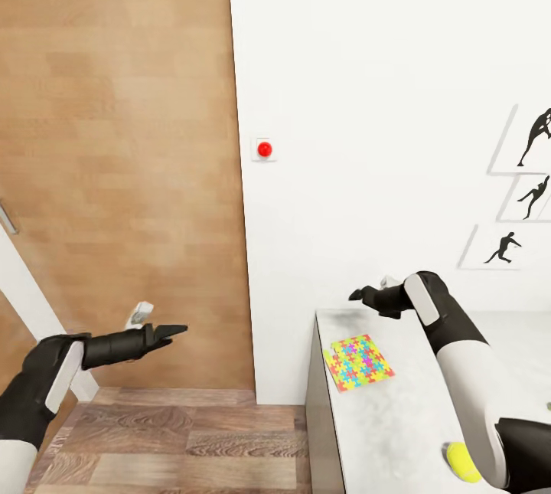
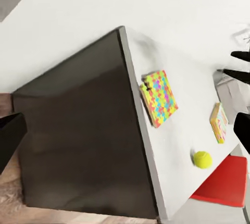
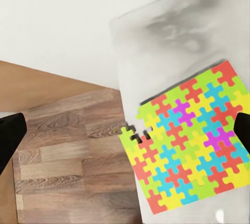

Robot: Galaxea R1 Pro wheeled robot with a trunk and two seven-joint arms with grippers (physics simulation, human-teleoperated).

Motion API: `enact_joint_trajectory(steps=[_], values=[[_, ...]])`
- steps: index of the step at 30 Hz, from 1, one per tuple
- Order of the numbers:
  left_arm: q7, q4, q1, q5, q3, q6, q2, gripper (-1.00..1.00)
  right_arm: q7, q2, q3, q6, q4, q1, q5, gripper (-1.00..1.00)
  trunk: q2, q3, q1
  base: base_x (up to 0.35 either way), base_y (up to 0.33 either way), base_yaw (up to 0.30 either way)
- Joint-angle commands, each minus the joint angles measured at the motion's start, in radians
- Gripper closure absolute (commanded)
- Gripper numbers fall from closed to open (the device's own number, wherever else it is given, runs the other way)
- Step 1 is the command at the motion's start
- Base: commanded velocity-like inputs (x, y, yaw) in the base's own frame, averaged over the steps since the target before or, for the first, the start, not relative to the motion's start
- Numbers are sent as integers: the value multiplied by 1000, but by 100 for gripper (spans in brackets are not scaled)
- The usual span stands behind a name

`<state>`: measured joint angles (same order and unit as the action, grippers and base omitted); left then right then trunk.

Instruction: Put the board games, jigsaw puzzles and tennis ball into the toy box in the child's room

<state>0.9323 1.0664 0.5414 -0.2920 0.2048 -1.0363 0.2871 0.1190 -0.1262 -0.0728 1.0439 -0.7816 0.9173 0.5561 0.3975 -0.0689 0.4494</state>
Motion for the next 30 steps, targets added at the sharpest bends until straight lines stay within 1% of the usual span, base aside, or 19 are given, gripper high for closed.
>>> enact_joint_trajectory(steps=[1, 3, 4, 5, 9, 10, 12, 13, 14, 15, 19, 21, 24, 25, 30], values=[[-23, -32, 27, 4, -10, -4, -13, -100, 11, 0, 2, 3, 0, 1, 11, -100, 3, -2, 1, 0, 0, 0], [-71, -100, 73, 4, -34, -4, -35, -100, 12, 1, 6, 3, 2, 3, 10, -100, 3, -3, 1, 0, 0, 0], [-110, -170, 116, 4, -57, -2, -50, -100, 13, 1, 9, 3, 3, 4, 10, -100, 3, -3, 1, 0, 0, 0], [-127, -204, 138, 4, -68, -1, -56, -100, 13, 1, 9, 3, 4, 4, 10, -100, 3, -4, 1, 0, 0, 0], [-173, -312, 218, 6, -101, 3, -72, -100, 14, 0, 12, 3, 5, 7, 10, -100, 3, -8, 1, 0, 0, 0], [-185, -345, 248, 6, -110, 5, -79, -100, 14, 0, 12, 3, 5, 9, 10, -100, 3, -9, 1, 0, 0, 0], [-194, -366, 269, 6, -117, 5, -87, -100, 14, -1, 13, 3, 6, 13, 10, -100, 3, -12, 1, 0, 0, 0], [-200, -380, 283, 6, -121, 5, -95, -100, 14, -1, 14, 3, 6, 16, 9, -100, 3, -14, 1, 0, 0, 0], [-200, -380, 283, 6, -121, 5, -95, -100, 14, -1, 14, 3, 6, 16, 9, -100, 3, -15, 1, 0, 0, 0], [-202, -384, 288, 6, -122, 5, -100, -100, 14, -1, 14, 3, 7, 17, 9, -100, 3, -17, 1, 0, 0, 0], [-215, -396, 301, 7, -128, 5, -128, -100, 14, 0, 15, 3, 8, 21, 10, -100, 3, -23, 1, 0, 0, 0], [-232, -399, 304, 9, -131, 5, -142, -100, 15, 1, 16, 3, 9, 21, 9, -100, 3, -26, 1, 0, 0, 0], [-275, -402, 307, 13, -132, 5, -157, -100, 15, 2, 16, 3, 10, 22, 10, -100, 3, -31, 1, 0, 0, 0], [-312, -403, 308, 14, -132, 5, -165, -100, 16, 2, 16, 3, 11, 23, 10, -100, 3, -33, 1, 0, 0, 0], [-398, -405, 309, 13, -133, 6, -183, -100, 16, 1, 18, 3, 19, 23, 10, -100, 3, -41, 1, 0, 0, 0]])
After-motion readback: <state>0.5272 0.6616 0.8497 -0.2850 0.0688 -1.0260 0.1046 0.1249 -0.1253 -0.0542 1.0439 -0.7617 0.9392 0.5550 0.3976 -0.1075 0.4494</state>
